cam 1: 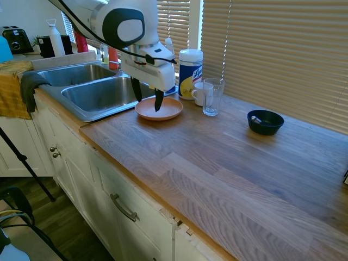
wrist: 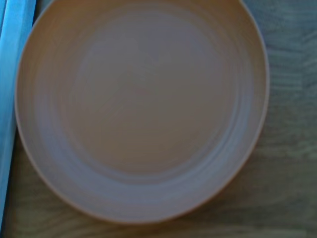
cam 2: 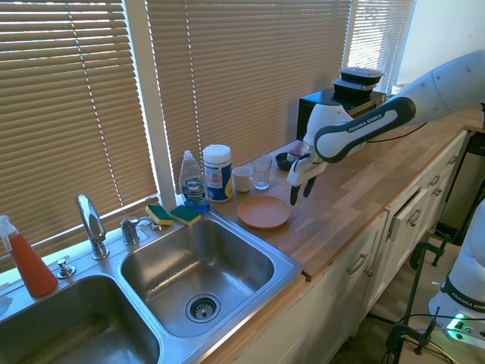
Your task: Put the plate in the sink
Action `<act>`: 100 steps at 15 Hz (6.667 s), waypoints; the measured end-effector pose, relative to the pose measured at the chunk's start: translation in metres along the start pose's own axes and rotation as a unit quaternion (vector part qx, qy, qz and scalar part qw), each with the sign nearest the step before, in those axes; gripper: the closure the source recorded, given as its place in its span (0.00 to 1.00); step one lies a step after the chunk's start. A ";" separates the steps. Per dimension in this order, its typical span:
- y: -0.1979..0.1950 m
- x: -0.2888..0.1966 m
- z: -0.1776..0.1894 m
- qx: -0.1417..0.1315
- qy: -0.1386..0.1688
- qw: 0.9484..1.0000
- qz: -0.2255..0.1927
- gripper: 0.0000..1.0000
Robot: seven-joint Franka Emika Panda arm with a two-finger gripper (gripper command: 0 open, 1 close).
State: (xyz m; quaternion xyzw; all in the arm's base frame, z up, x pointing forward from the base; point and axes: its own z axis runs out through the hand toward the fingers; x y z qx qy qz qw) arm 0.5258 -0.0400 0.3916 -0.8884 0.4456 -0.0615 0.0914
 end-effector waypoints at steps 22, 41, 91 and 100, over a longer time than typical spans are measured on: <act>-0.056 0.092 0.088 0.035 -0.083 0.993 -0.076 1.00; -0.044 0.108 0.097 0.052 -0.111 0.990 -0.069 1.00; -0.308 -0.157 0.230 -0.032 -0.142 0.973 -0.180 0.00; -0.310 -0.165 0.143 -0.010 -0.125 0.976 -0.180 0.00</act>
